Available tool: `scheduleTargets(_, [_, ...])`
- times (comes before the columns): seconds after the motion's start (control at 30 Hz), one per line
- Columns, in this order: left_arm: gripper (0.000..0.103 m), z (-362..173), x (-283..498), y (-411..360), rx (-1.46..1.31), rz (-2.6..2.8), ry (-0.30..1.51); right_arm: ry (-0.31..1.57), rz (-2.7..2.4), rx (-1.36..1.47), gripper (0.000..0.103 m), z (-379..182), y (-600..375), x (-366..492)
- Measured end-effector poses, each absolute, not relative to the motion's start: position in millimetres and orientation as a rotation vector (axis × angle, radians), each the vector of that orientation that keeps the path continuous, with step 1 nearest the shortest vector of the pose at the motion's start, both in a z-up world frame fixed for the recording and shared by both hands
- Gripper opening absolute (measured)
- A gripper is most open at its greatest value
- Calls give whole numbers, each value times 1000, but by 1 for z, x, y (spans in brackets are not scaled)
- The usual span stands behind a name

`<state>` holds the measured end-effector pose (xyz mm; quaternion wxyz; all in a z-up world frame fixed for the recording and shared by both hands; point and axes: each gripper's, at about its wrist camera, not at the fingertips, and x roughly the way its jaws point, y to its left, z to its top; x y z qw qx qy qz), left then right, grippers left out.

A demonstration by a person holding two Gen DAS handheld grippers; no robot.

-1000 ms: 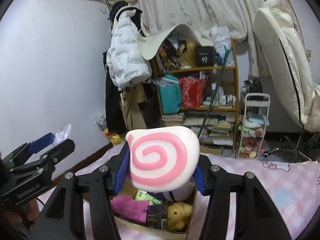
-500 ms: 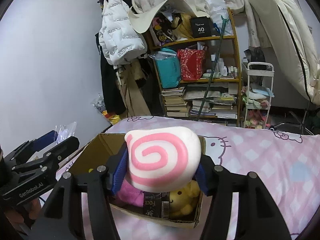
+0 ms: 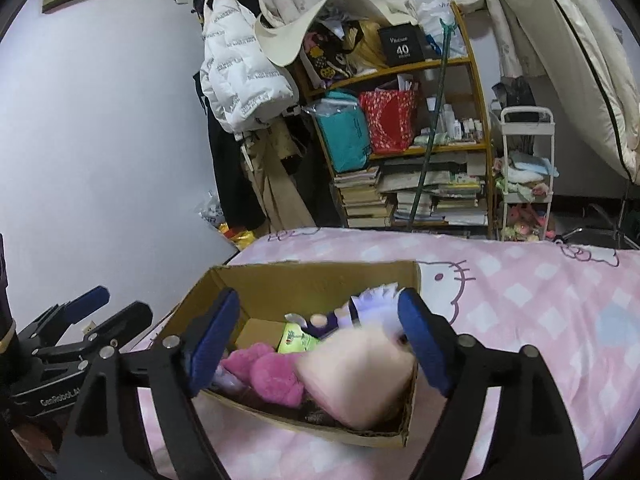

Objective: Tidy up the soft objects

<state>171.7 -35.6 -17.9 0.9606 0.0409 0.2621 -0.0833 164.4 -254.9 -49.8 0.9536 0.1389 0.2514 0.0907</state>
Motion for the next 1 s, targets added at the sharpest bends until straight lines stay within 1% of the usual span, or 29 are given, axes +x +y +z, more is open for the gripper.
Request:
scheduleTargets(0.1, [95,-13,163,-29,72,-160,529,499,172,259,87,-41,-253,156])
scheduleTargets(0.2, [95,-5,151,-23,77,-154,512,474,159,225,97,-28,-251,140])
scheduleTargets(0.4, [96,21,121,-17,105,-151,458,412,152,183,98,0,-247,110])
scheduleTargets(0.47, [99,30,109,-16,116,-148,435,395,152,180,100,9,-247,99])
scheduleTargets(0.5, [101,34,104,-16,120,-146,427,384,149,181,102,14,-247,92])
scheduleTargets(0.73, [101,59,75,-9,136,-136,375,361,124,201,103,28,-256,63])
scheduleTargets(1.0, [102,54,56,-12,178,-122,343,352,79,181,103,31,-263,44])
